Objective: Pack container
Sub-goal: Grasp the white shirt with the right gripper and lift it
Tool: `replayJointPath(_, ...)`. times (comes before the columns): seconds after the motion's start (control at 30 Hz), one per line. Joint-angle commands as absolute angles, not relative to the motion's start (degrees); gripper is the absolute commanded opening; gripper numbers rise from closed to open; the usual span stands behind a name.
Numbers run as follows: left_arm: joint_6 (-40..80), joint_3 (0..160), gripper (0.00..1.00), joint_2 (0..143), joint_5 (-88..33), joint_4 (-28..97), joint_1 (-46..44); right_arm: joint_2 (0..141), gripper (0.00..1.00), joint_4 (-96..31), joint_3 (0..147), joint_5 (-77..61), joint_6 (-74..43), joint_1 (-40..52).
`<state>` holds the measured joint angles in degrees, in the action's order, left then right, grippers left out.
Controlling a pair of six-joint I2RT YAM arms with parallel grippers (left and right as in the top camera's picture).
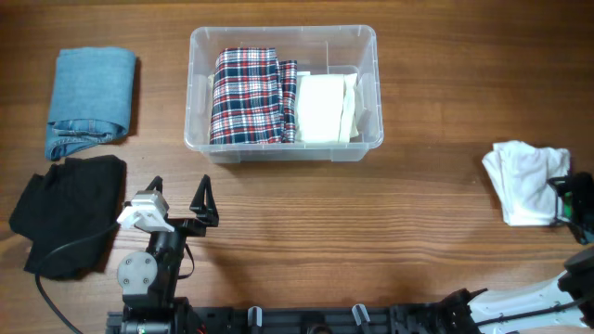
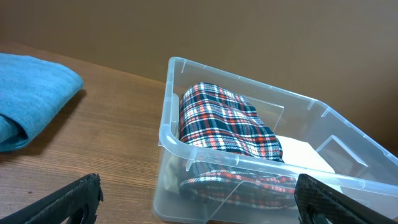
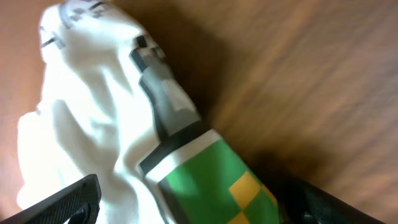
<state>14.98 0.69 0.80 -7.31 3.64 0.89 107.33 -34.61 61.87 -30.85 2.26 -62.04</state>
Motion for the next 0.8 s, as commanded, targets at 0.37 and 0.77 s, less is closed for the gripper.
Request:
replayJointPath(0.37, 15.5, 0.3, 1.00, 0.4, -6.8, 3.8, 1.4, 110.4, 0.68, -32.5, 54.6, -40.0, 1.5, -54.6)
replayJointPath(0.77, 15.5, 0.3, 1.00, 0.4, -6.8, 3.8, 1.4, 110.4, 0.04, -20.6, 54.6, -42.0, 1.3, -42.0)
